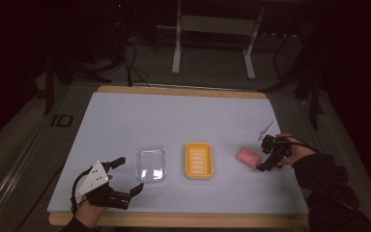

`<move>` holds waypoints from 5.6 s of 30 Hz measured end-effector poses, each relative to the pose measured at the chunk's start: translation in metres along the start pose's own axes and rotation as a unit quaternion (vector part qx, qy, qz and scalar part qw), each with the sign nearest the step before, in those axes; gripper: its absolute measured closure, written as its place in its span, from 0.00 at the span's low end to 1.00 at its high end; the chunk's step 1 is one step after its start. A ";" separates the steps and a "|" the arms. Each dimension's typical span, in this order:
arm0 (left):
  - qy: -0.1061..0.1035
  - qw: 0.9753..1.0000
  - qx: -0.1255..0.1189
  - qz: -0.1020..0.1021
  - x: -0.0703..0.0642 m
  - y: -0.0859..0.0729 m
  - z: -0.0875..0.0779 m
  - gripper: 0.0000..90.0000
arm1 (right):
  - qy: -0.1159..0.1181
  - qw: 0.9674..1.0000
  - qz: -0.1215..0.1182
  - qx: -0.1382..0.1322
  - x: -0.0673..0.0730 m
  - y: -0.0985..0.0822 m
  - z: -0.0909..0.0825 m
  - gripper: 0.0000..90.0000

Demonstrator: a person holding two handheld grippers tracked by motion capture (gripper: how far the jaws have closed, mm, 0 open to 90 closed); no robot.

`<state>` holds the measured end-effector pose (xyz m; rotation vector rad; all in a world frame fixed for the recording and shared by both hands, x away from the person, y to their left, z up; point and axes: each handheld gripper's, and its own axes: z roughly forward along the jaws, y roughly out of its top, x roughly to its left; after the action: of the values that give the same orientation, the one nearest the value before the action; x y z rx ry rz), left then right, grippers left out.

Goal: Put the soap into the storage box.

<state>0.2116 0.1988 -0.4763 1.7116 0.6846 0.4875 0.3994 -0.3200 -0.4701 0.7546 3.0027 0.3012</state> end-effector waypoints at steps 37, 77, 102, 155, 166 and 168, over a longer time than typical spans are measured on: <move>-0.002 1.000 0.002 0.001 0.000 0.000 0.000 0.00 | 0.000 0.999 -0.003 -0.046 -0.004 0.027 0.032 0.25; -0.003 1.000 0.001 0.000 0.000 0.000 0.001 0.00 | -0.067 0.967 0.247 -0.012 0.023 0.041 0.029 0.41; -0.001 1.000 -0.001 0.005 -0.002 0.001 0.001 0.00 | -0.098 0.910 0.397 -0.063 0.049 0.051 0.003 0.41; -0.006 1.000 0.005 0.016 -0.004 0.003 0.007 0.00 | -0.116 0.917 0.371 -0.094 0.114 0.183 -0.023 0.42; -0.001 1.000 0.012 0.022 -0.005 0.003 0.008 0.00 | -0.083 0.916 0.383 -0.083 0.120 0.190 0.011 0.42; -0.002 1.000 0.014 0.024 -0.005 0.003 0.008 0.00 | -0.076 0.914 0.391 -0.080 0.120 0.189 0.019 0.41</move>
<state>0.2139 0.1892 -0.4752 1.7585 0.6514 0.5090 0.3825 -0.0970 -0.4500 1.8221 2.3429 0.4619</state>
